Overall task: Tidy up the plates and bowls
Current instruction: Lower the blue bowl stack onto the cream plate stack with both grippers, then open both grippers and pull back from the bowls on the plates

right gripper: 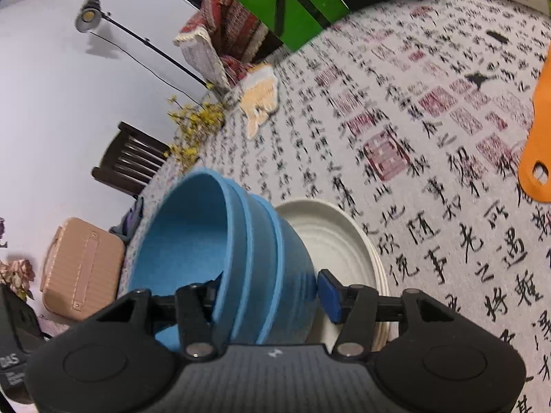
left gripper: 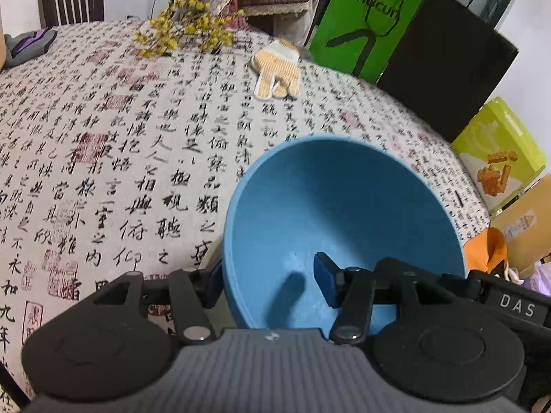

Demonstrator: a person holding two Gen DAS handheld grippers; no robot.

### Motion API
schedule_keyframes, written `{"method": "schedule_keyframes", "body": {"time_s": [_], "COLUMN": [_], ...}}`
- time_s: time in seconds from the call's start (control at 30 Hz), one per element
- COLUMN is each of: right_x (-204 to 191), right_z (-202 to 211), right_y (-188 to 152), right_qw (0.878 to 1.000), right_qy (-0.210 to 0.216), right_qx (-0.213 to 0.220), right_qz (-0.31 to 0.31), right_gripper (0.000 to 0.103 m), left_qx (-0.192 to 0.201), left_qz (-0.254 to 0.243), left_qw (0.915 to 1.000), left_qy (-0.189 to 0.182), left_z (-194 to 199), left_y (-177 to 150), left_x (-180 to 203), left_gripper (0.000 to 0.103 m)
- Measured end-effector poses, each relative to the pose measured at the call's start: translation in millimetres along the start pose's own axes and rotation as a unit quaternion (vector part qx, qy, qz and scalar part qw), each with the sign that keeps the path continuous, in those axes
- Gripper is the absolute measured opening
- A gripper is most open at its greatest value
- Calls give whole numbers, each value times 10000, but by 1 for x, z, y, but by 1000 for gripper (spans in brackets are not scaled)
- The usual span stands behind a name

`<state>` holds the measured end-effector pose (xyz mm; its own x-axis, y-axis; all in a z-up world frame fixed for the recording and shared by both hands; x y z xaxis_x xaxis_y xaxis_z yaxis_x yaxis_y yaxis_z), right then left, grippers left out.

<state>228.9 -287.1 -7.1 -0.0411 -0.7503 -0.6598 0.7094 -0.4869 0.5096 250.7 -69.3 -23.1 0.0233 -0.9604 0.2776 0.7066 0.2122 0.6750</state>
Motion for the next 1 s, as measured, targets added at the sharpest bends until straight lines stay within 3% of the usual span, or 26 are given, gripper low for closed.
{"method": "schedule_keyframes", "body": {"time_s": [0.4, 0.57, 0.7, 0.77, 1.0], "right_x": [0, -9, -23, -27, -34], "right_z": [9, 30, 51, 61, 85], "right_y": [-5, -2, -1, -3, -17], "right_qw": [9999, 9968, 9888, 9840, 9672], "right_qy": [-29, 124, 259, 333, 357], "right_qx": [88, 662, 1185, 1395, 1948], "right_qz": [98, 425, 875, 1053, 1591], "right_gripper": [62, 81, 89, 103, 103], "left_qx": [969, 1547, 1954, 2082, 2587], "left_qz": [-473, -561, -677, -696, -891], "left_qw": [9942, 9864, 9783, 9755, 9617], "left_qy": [37, -56, -93, -168, -184], "left_z": [34, 57, 76, 83, 107], "left_y": [13, 14, 8, 4, -19], "left_x": [-1, -5, -6, -7, -9], "left_gripper": [83, 103, 103, 103, 103]}}
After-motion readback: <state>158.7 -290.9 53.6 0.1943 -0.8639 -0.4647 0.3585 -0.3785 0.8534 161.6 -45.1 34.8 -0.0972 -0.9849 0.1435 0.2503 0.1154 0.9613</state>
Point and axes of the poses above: each gripper's, at about its wrist camera, not at the fingertips, and z roughly against the way its jaws point, x to its right, y to its top, the point moved 8 cm from there along -z, roughly the way its jaws point, and after that the axes turned 10 degrees about x, right-handed, at the moved point
